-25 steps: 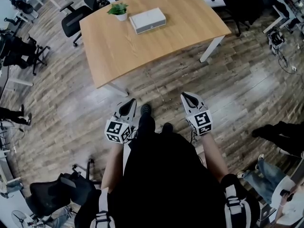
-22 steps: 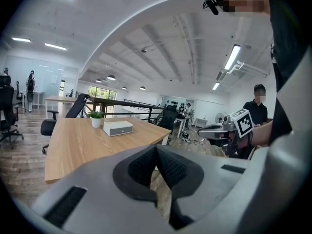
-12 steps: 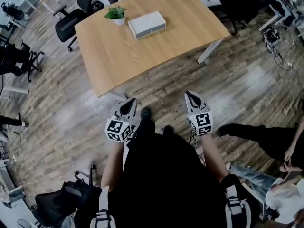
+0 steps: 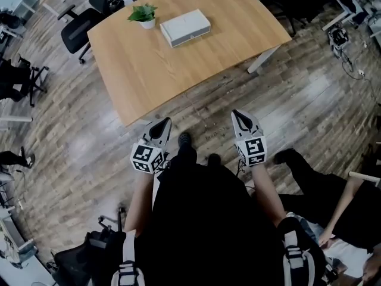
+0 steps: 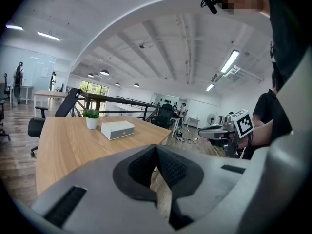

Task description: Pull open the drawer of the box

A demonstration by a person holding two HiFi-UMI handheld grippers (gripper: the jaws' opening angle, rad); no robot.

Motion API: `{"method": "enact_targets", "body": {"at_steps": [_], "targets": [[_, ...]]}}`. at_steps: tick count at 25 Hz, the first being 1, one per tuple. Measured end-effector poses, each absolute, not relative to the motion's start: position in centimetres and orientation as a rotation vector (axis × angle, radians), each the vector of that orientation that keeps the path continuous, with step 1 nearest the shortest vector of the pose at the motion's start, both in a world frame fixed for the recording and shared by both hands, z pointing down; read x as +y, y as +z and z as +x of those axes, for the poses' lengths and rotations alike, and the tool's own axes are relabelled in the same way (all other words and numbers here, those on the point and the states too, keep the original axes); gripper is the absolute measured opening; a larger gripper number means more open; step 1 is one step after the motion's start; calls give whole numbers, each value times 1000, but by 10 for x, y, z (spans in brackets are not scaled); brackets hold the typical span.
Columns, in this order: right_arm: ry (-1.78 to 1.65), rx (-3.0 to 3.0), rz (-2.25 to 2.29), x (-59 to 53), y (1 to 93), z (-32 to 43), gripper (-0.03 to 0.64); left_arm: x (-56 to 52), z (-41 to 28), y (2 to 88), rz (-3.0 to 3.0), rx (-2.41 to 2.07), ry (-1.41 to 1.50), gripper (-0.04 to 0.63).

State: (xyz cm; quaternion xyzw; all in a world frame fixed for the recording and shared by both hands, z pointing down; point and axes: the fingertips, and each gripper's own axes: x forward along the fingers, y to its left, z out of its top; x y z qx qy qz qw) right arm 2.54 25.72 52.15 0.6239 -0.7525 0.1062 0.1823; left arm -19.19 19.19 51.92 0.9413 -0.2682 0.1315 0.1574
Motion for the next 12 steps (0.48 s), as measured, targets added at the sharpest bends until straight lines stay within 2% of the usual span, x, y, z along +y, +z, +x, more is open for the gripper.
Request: {"method": "enact_targets", "body": {"at_steps": [12], "targets": [[296,-2034,1824,209,522,11,25,132,-190,529,2721,-612,378,23]]}}
